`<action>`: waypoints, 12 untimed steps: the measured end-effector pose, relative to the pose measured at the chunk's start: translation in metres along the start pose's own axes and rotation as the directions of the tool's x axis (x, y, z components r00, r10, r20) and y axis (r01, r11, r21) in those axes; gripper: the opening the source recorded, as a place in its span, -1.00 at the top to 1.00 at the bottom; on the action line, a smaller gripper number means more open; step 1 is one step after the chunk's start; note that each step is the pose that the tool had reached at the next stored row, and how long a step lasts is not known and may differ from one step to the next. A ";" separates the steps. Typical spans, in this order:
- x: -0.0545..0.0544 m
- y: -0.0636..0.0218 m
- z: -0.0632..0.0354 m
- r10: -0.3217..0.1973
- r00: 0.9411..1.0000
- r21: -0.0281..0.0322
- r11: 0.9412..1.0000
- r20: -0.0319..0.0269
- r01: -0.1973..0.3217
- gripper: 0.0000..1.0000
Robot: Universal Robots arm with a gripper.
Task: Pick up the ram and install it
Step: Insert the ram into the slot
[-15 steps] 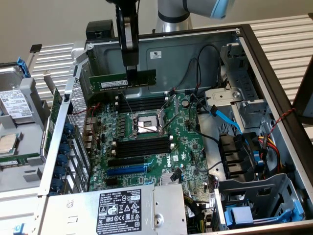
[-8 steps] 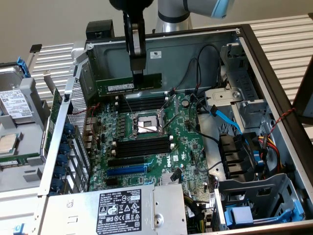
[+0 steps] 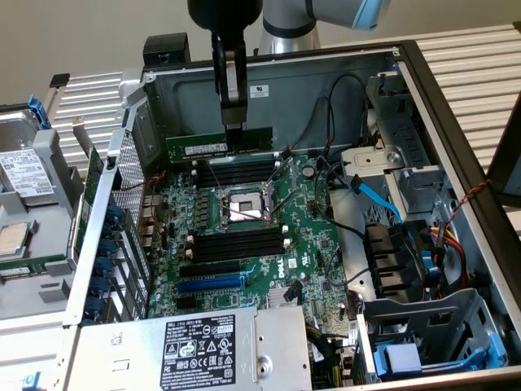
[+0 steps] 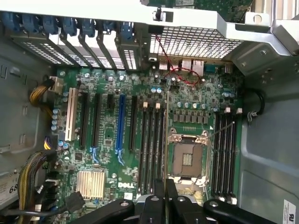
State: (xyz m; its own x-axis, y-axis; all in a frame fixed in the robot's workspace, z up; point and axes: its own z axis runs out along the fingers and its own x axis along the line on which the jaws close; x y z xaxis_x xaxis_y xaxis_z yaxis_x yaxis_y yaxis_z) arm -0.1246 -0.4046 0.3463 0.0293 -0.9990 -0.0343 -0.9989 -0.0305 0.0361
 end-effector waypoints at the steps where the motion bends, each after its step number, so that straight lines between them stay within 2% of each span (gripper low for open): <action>1: 0.000 0.0000 0.0017 0.000 1.000 0.000 1.000 0.000 0.000 0.74; 12: -0.003 -0.0008 0.0218 0.000 1.000 0.003 1.000 0.000 0.000 0.74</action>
State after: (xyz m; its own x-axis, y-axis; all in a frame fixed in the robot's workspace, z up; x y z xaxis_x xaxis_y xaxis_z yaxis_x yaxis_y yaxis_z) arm -0.1247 -0.4009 0.3247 0.0290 -0.9990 -0.0341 -0.9990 -0.0302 0.0334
